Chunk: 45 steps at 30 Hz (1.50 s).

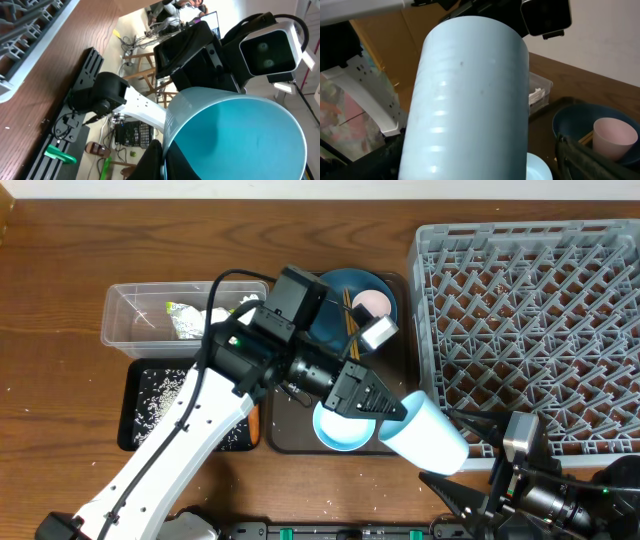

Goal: Sort waste into correct bins and load items into the dishwasher rack
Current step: 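Close the right gripper around the light-blue cup held by the left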

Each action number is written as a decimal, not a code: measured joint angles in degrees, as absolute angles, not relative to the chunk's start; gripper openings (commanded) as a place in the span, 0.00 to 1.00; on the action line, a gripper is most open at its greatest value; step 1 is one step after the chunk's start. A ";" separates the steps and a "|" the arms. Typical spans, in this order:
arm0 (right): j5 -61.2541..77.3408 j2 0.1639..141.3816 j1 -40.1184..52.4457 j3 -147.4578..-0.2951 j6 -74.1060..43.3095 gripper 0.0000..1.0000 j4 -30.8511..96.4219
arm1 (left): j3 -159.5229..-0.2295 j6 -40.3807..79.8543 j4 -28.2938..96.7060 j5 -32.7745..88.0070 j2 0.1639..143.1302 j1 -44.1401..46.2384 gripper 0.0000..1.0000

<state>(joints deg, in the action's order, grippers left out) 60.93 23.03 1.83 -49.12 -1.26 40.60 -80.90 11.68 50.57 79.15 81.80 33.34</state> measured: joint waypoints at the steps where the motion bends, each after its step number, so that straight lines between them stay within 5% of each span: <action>1: 60.93 23.03 1.83 -49.12 -1.30 0.86 40.60 | -80.90 11.68 50.57 79.15 81.80 33.43 0.07; 19: 59.02 23.03 1.83 -49.10 -1.76 0.68 40.49 | -80.90 11.66 51.86 77.95 81.80 33.43 0.06; 45: 56.62 23.03 1.83 -49.01 -1.87 0.70 41.98 | -80.90 12.01 50.06 75.42 81.80 33.43 0.06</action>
<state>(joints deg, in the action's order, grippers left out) 56.62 23.03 1.83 -49.01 -1.87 41.98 -80.90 12.01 50.06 75.42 81.80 33.43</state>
